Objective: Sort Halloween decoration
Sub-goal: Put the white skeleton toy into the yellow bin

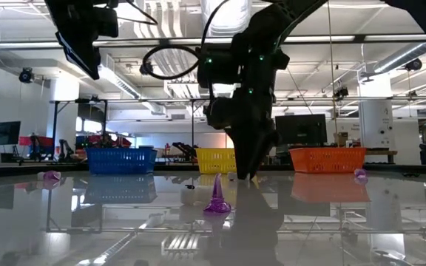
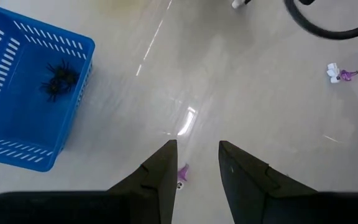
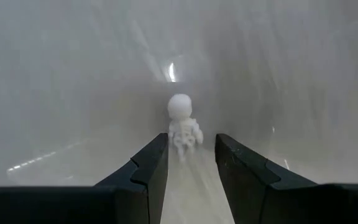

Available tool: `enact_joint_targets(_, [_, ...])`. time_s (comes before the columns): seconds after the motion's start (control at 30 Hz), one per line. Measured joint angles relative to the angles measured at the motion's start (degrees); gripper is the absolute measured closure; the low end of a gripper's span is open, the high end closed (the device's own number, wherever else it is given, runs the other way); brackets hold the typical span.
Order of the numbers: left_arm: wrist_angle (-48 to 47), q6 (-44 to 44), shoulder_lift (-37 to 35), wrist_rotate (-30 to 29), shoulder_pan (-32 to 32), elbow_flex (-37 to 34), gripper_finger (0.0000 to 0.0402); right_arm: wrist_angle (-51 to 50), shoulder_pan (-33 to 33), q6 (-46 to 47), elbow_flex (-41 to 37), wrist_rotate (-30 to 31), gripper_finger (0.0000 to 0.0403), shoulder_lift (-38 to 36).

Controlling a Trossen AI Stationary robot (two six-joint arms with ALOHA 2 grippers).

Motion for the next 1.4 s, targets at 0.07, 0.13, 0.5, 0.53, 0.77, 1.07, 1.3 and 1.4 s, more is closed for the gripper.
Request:
enact_joint_targets(0.07, [0.0,0.4,0.0,0.0,0.0,0.0,0.0302,0.2,0.1,0.6,0.1,-0.3,0.0275,0.6])
enact_joint_targets(0.13, [0.0,0.4,0.0,0.0,0.0,0.0,0.0302,0.2,0.1,0.8,0.2,-0.1,0.0276,0.8])
enact_joint_targets(0.5, [0.4,1.9,0.0,0.0,0.0,0.0,0.0302,0.5,0.2,1.0,0.1,-0.7,0.0383,0.9])
enact_joint_targets(0.53, [0.6,1.9,0.0,0.0,0.0,0.0,0.0302,0.5,0.2,1.0,0.1,-0.7,0.0386,0.9])
enact_joint_targets(0.77, [1.3,1.9,0.0,0.0,0.0,0.0,0.0302,-0.4,0.0,1.0,0.2,-1.4,0.039,-0.2])
enact_joint_targets(1.07, [1.8,1.7,0.1,0.0,0.0,0.0,0.0302,-0.6,-1.6,0.9,2.6,-1.3,0.0392,-6.5])
enact_joint_targets(1.3, [1.9,0.3,0.4,-0.1,0.0,0.0,0.0302,-0.1,-5.9,-2.4,4.5,3.6,0.0392,-10.8])
enact_joint_targets(1.4, [1.8,0.2,0.6,-0.1,0.0,0.0,0.0302,-0.3,-8.8,-3.7,5.3,4.6,0.0391,-11.1])
